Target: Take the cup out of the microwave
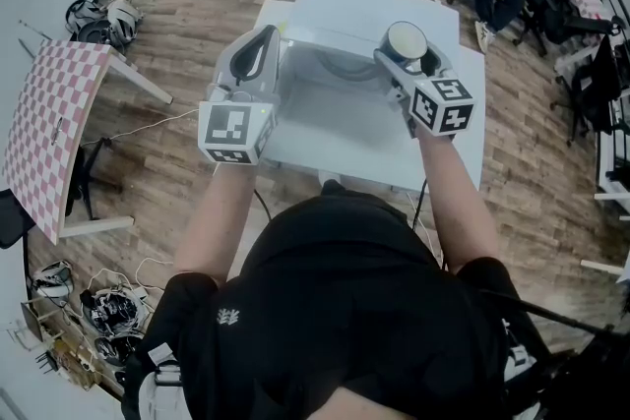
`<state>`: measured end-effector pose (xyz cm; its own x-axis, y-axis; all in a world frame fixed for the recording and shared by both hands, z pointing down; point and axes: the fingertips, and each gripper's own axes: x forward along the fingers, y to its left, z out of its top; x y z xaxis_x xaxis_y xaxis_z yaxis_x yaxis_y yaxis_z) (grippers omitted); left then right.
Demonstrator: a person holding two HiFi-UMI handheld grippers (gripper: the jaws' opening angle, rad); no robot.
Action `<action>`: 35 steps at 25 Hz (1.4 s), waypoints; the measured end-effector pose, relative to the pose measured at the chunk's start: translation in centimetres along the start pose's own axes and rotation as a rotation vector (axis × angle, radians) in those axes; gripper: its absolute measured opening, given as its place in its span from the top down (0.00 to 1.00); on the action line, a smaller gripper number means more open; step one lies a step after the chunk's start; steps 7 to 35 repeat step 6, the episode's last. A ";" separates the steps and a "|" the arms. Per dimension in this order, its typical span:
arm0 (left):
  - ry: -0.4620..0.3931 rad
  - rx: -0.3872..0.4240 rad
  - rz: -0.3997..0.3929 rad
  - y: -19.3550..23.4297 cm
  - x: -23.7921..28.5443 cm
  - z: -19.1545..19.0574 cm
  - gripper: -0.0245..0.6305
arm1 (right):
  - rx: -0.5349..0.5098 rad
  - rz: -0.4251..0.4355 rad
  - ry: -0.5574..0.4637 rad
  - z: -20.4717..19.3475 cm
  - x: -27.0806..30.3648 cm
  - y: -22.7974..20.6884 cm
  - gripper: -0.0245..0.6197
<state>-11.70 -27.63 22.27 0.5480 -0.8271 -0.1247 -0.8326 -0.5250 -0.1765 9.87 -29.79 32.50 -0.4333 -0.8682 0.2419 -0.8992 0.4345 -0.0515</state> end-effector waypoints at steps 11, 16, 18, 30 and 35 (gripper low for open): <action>0.001 -0.004 -0.002 -0.2 0.0 0.0 0.95 | -0.011 0.003 -0.012 0.5 -0.4 0.1 0.36; 0.001 -0.004 -0.002 -0.2 0.0 0.0 0.95 | -0.011 0.003 -0.012 0.5 -0.4 0.1 0.36; 0.001 -0.004 -0.002 -0.2 0.0 0.0 0.95 | -0.011 0.003 -0.012 0.5 -0.4 0.1 0.36; 0.001 -0.004 -0.002 -0.2 0.0 0.0 0.95 | -0.011 0.003 -0.012 0.5 -0.4 0.1 0.36; 0.001 -0.004 -0.002 -0.2 0.0 0.0 0.95 | -0.011 0.003 -0.012 0.5 -0.4 0.1 0.36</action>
